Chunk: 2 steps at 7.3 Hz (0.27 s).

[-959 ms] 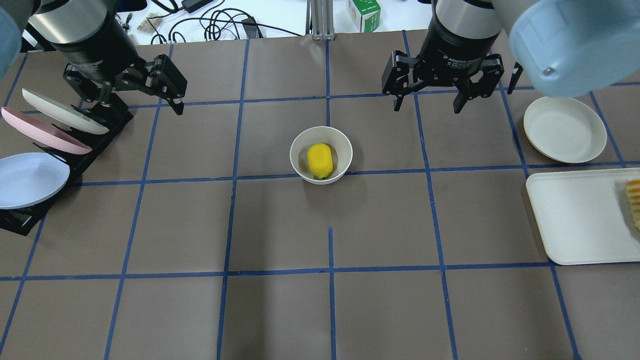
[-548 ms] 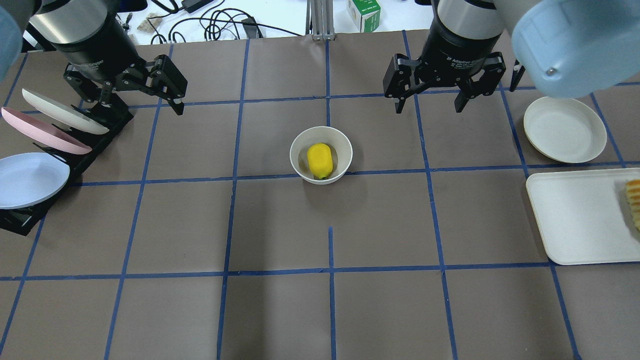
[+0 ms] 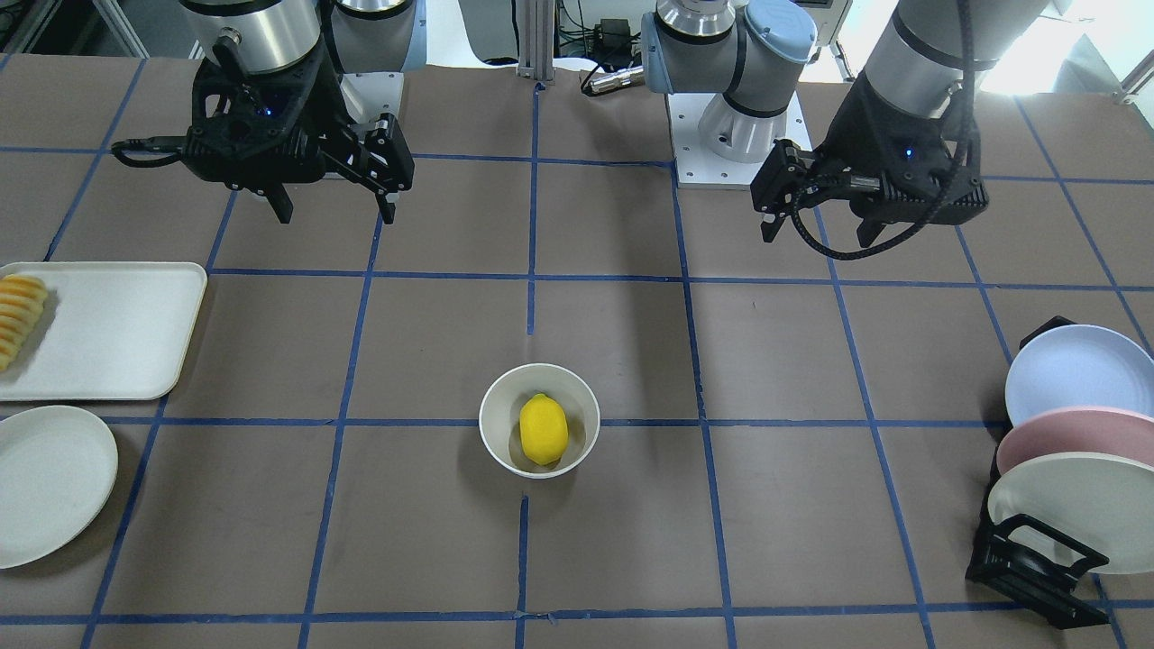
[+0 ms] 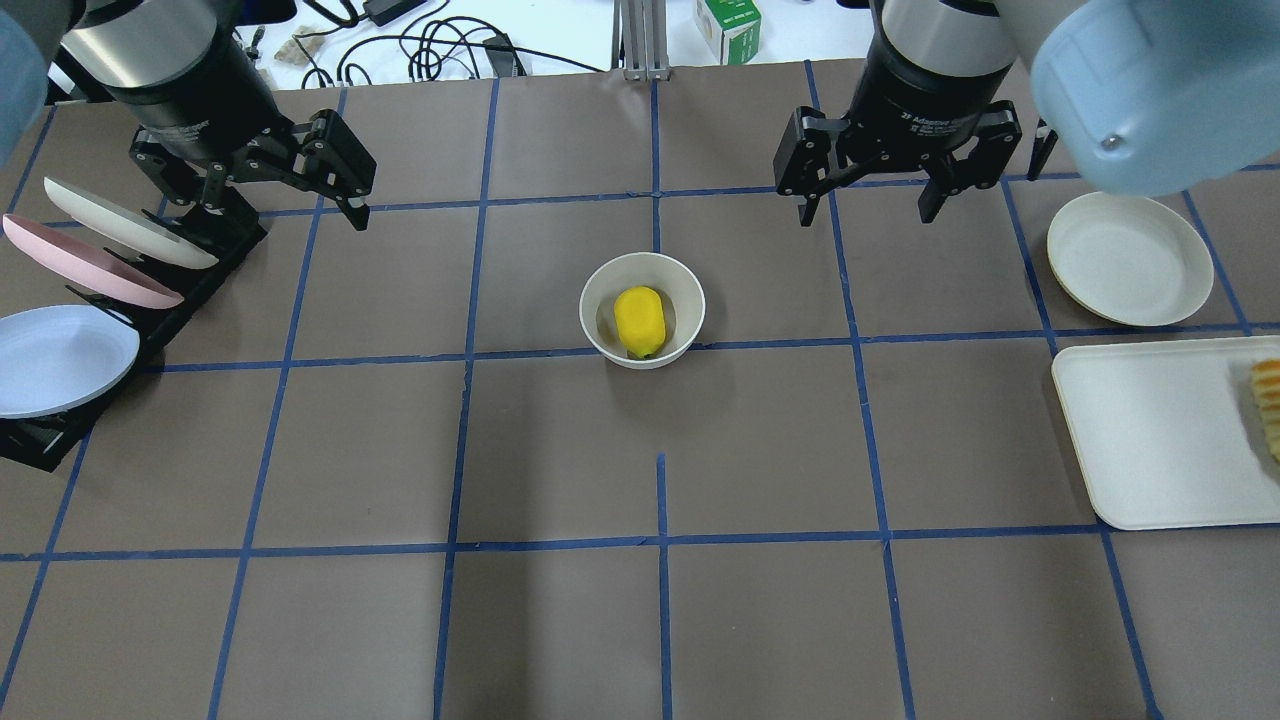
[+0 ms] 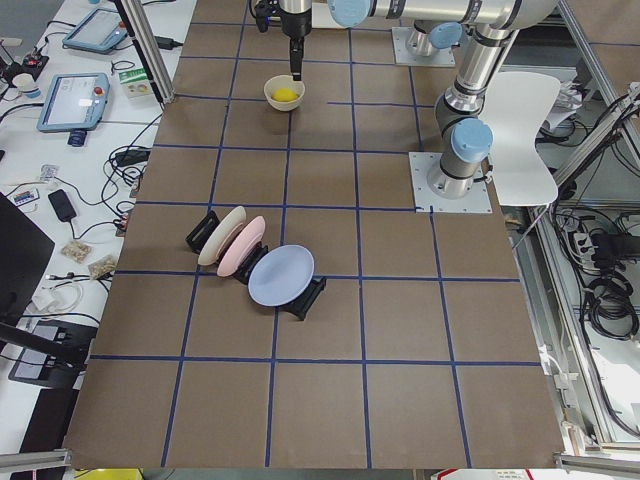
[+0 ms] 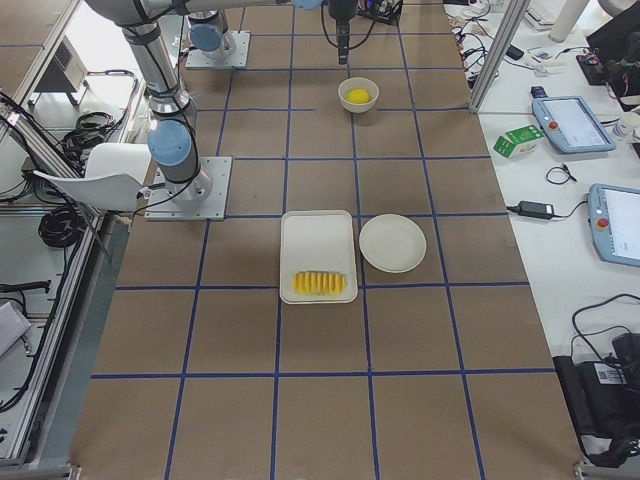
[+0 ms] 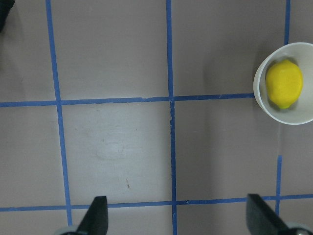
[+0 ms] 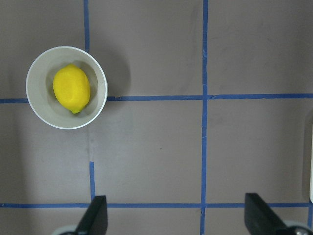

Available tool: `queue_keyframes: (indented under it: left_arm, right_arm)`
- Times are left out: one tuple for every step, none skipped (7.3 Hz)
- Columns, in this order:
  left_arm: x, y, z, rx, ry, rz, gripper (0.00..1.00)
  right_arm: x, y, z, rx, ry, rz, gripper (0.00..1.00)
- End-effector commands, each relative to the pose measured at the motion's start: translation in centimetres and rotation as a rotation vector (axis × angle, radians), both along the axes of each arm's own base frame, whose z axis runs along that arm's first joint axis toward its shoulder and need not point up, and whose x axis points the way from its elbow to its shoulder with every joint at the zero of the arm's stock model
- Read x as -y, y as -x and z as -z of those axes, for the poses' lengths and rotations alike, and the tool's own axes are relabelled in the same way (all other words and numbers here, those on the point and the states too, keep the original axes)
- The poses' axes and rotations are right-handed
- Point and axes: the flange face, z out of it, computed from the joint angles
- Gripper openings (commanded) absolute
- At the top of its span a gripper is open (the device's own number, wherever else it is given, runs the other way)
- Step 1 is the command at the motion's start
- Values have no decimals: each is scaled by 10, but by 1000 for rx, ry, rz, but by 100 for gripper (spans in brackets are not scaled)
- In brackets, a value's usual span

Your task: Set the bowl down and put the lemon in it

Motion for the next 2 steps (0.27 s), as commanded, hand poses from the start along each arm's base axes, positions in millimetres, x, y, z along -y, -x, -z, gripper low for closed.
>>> queue_keyframes:
  left_arm:
    - [-1, 0, -1, -1, 1, 0, 100]
    - [-1, 0, -2, 1, 3, 0, 100]
  right_arm:
    - [2, 5, -1, -13, 1, 2, 100]
    - [1, 5, 0, -13, -1, 3, 100]
